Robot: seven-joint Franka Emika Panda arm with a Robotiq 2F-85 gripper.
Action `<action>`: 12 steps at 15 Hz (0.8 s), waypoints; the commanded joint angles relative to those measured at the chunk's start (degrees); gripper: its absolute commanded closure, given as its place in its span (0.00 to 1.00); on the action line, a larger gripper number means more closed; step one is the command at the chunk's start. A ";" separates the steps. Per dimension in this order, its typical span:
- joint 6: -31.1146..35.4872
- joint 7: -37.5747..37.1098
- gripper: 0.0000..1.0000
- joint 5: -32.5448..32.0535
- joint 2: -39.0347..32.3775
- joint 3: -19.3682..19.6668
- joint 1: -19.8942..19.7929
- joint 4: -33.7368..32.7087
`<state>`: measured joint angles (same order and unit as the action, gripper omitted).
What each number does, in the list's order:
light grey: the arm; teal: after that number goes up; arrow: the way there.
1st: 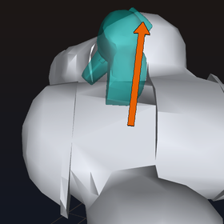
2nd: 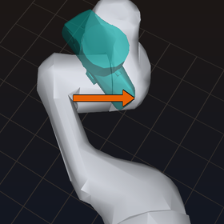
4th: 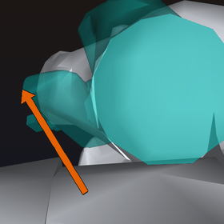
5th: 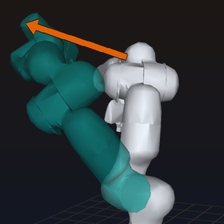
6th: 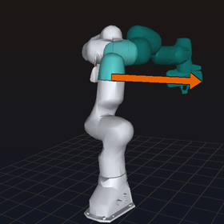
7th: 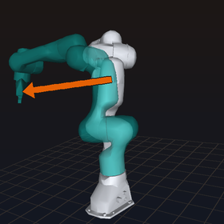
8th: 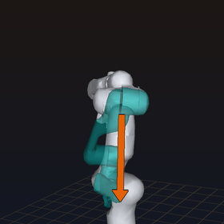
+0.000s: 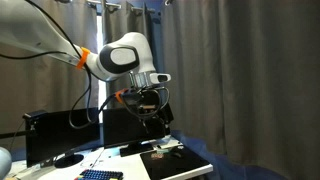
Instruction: Push a black key on the keyboard
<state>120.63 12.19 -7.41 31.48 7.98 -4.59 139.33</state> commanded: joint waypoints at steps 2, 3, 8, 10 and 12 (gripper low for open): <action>-0.09 0.03 0.00 0.07 -0.02 -0.09 -0.08 -0.11; -0.09 0.03 0.00 0.07 -0.02 -0.09 -0.08 -0.11; -0.09 0.03 0.00 0.07 -0.02 -0.09 -0.08 -0.11; -0.09 0.67 0.00 -0.12 -0.28 -1.15 1.03 0.51; -0.14 3.24 0.00 1.16 -0.43 -3.18 4.68 2.42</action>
<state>120.60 13.07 -7.36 31.31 7.37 -3.70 139.67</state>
